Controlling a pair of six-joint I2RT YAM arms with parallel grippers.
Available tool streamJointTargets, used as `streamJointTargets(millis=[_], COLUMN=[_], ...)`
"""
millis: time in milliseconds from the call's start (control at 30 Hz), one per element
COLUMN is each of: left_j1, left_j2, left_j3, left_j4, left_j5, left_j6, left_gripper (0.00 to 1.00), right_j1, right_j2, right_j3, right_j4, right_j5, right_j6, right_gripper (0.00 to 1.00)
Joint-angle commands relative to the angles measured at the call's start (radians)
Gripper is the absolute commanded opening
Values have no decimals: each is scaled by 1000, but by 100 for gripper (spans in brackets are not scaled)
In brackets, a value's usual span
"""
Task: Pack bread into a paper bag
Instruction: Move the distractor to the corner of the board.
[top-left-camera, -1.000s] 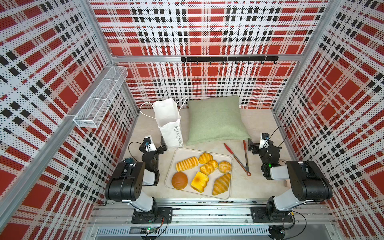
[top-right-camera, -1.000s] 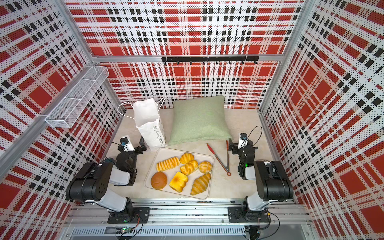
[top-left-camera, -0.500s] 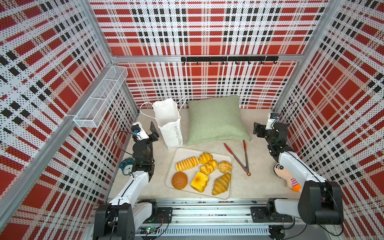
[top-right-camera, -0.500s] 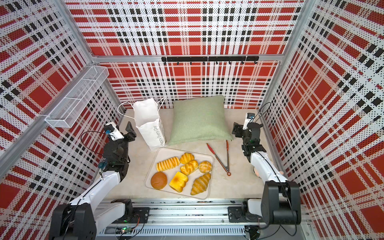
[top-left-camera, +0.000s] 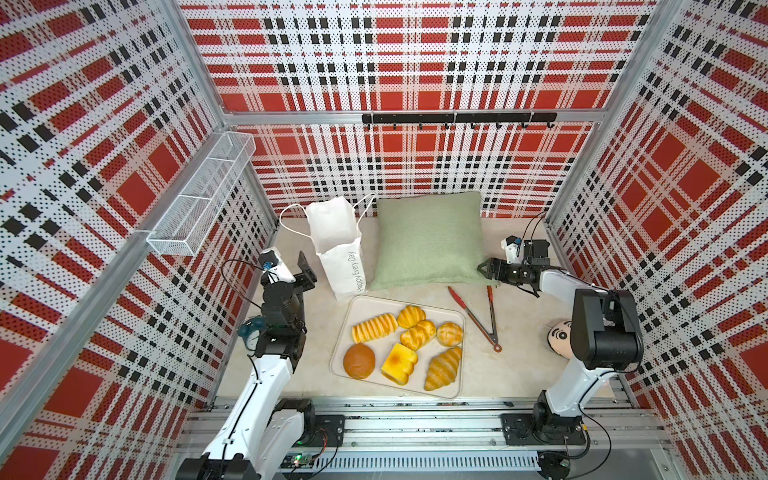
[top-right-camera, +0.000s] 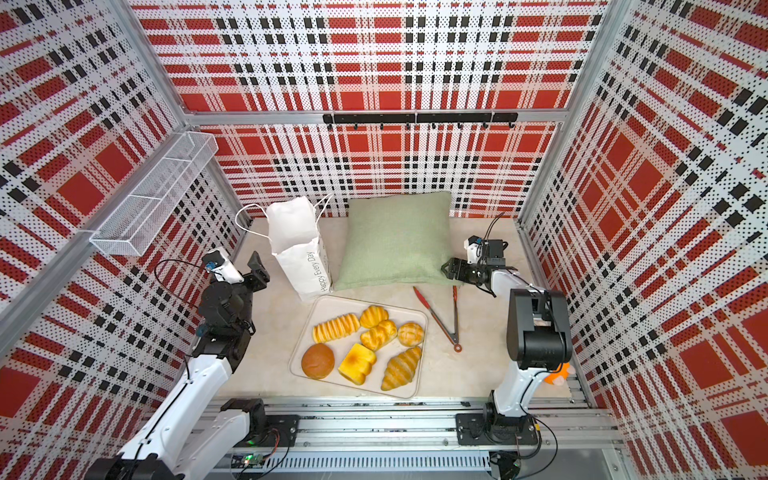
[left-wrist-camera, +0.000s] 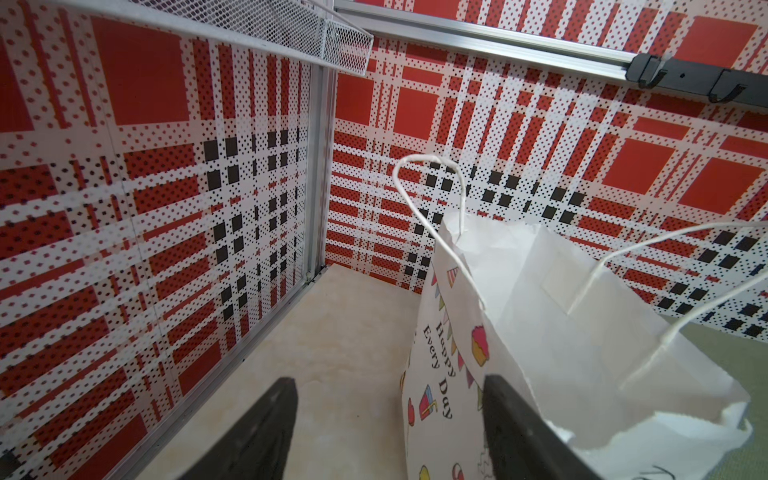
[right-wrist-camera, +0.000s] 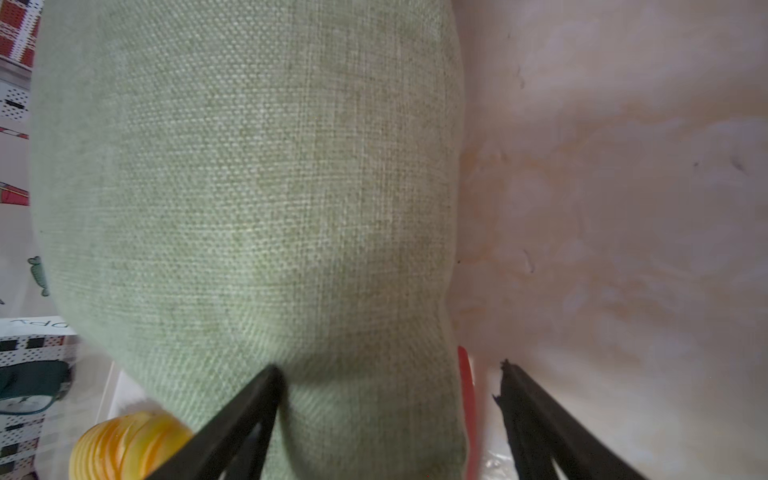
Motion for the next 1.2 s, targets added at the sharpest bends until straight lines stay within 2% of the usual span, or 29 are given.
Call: streamJointTargets(millis=[0, 133, 267, 400, 433, 467, 567, 700, 800, 1167], left_j1=[0, -1, 1, 4, 2, 5, 6, 7, 7, 8], left_j2=[-27, -31, -43, -50, -51, -53, -54, -50, -39, -25], left_j3=[-10, -10, -20, -24, -25, -25, -29, -39, -38, -39], left_j4=[-49, -59, -57, -56, -59, -61, -66, -59, -54, -57], left_j5=[-11, -7, -22, -26, -30, -30, -31, -28, -23, -9], left_j6=[-10, -14, -24, -27, -30, -30, -33, -33, -34, -28], left_gripper=[74, 74, 74, 74, 74, 74, 74, 74, 74, 74], right_j1=[-2, 2, 2, -6, -19, -41, -120, -192, -240, -323], right_j2=[72, 121, 152, 91, 55, 12, -108, -190, -241, -448], right_j3=[15, 35, 70, 61, 47, 20, -35, 29, 37, -90], right_j4=[7, 53, 53, 53, 13, 13, 44, -122, -170, -81], right_j5=[-86, -164, -165, -165, -122, -72, 13, 123, 194, 649], right_j6=[21, 47, 47, 47, 49, 65, 92, -11, -17, 48], right_gripper=[85, 74, 73, 73, 10, 0, 0, 0, 0, 0])
